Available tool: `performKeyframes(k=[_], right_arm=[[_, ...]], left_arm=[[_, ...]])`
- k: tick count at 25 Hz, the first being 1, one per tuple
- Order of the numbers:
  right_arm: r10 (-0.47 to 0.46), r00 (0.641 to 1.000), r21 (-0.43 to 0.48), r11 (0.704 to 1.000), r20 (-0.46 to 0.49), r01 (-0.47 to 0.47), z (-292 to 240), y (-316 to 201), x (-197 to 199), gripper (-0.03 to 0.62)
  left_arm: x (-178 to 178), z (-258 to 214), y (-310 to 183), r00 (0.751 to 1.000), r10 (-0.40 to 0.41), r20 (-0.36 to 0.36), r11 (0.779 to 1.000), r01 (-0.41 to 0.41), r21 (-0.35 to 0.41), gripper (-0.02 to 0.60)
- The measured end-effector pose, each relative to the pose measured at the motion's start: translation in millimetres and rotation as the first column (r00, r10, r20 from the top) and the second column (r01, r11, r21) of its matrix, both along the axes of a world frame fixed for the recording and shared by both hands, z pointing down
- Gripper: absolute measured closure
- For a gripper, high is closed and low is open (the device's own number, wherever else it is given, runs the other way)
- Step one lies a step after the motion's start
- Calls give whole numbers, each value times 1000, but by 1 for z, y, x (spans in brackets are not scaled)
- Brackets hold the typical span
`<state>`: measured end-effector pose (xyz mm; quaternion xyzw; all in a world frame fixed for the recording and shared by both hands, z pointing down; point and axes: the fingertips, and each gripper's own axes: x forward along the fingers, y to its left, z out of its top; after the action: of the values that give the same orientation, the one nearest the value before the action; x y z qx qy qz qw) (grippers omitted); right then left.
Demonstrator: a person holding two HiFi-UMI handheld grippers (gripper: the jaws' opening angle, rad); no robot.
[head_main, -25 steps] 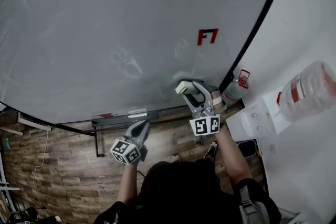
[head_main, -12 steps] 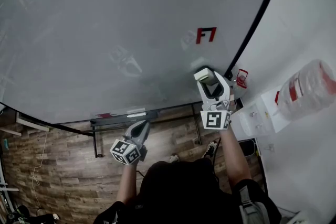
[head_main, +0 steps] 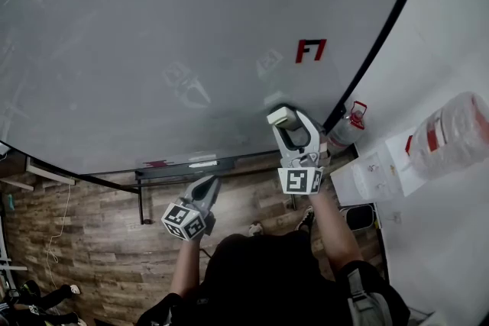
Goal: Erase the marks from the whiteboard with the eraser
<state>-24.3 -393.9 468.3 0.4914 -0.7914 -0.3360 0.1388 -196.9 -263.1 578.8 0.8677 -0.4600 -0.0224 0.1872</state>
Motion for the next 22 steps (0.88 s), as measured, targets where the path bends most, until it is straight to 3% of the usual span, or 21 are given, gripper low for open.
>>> performKeyframes(k=[12,17,22], right_arm=[[-162,984,-166,975,-71,148,69,16,-53,336],[-249,966,-319,923,-70,214,101,26,-71,336],[-267,964,-373,896,-18,241,116,39,-68,336]], left_arm=[[-11,-2,5,1000,-27,5,1000,27,-2,571],[-8,-2,6,1000,-23,-6,1000,23,3,571],[-1,-4,7,1000,-2,-18,1000,2,12,571]])
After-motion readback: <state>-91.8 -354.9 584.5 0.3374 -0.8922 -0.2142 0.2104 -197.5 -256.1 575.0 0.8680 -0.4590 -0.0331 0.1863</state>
